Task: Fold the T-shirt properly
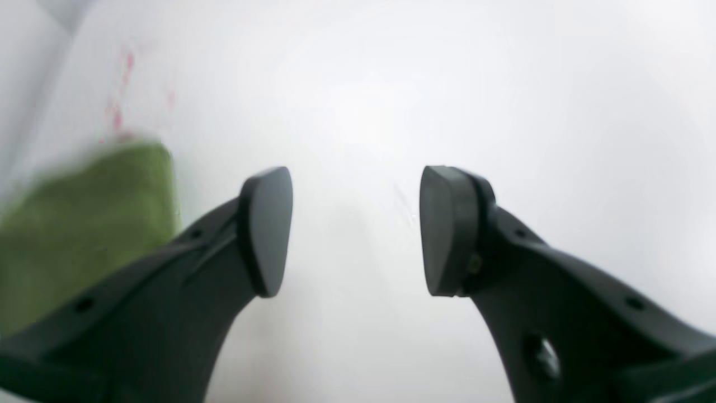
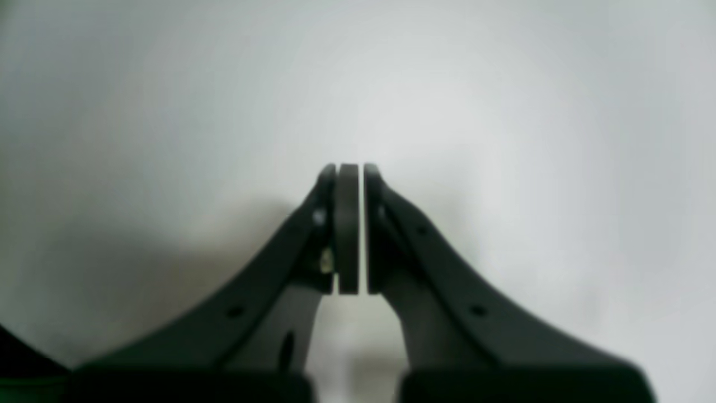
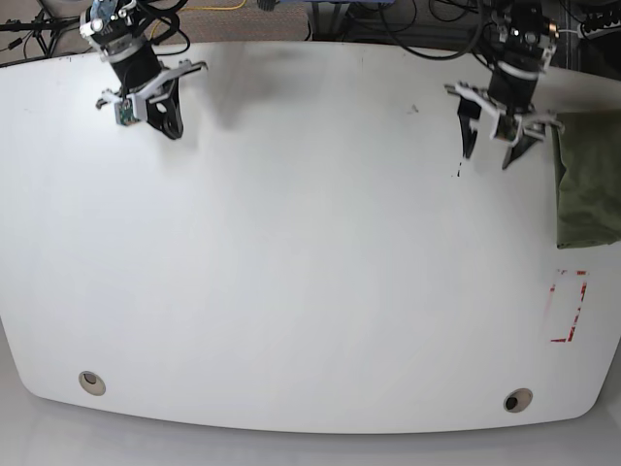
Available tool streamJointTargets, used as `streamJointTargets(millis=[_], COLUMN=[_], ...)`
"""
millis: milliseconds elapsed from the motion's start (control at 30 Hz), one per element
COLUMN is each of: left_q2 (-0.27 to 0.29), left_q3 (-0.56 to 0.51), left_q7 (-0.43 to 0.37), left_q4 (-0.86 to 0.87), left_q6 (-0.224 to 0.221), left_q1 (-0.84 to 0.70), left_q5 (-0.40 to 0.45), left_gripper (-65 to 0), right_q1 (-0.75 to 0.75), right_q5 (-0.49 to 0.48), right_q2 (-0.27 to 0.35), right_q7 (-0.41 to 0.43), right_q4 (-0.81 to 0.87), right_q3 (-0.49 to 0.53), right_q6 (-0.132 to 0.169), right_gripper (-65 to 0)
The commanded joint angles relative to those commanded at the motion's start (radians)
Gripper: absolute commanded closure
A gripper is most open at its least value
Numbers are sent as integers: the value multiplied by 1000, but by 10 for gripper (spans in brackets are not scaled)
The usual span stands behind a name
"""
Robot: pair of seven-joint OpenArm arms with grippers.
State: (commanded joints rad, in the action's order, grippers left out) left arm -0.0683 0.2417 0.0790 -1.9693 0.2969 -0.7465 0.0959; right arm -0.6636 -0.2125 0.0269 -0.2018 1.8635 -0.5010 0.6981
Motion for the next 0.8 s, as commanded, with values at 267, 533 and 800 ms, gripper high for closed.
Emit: streamJointTargets(millis=[267,533,800], left_q2=[63,58,57], left_q3=[-12,-55,-61], left_q7=[0,0,0], left_q4=[-6,121,362], left_q6=[0,0,0], left_q1=[-315,-437,-336], left_q5=[0,0,2], left_gripper=[-326,-326,-326], right_q1=[-196,-344,-348], right_q5=[-3,-3,11], right_q2=[-37,-78,-91], right_q7=[6,8,52], right_q4=[-20,-41,-241], right_q3=[3,2,9], right_q6=[0,0,0], right_gripper=[-6,-6,-6])
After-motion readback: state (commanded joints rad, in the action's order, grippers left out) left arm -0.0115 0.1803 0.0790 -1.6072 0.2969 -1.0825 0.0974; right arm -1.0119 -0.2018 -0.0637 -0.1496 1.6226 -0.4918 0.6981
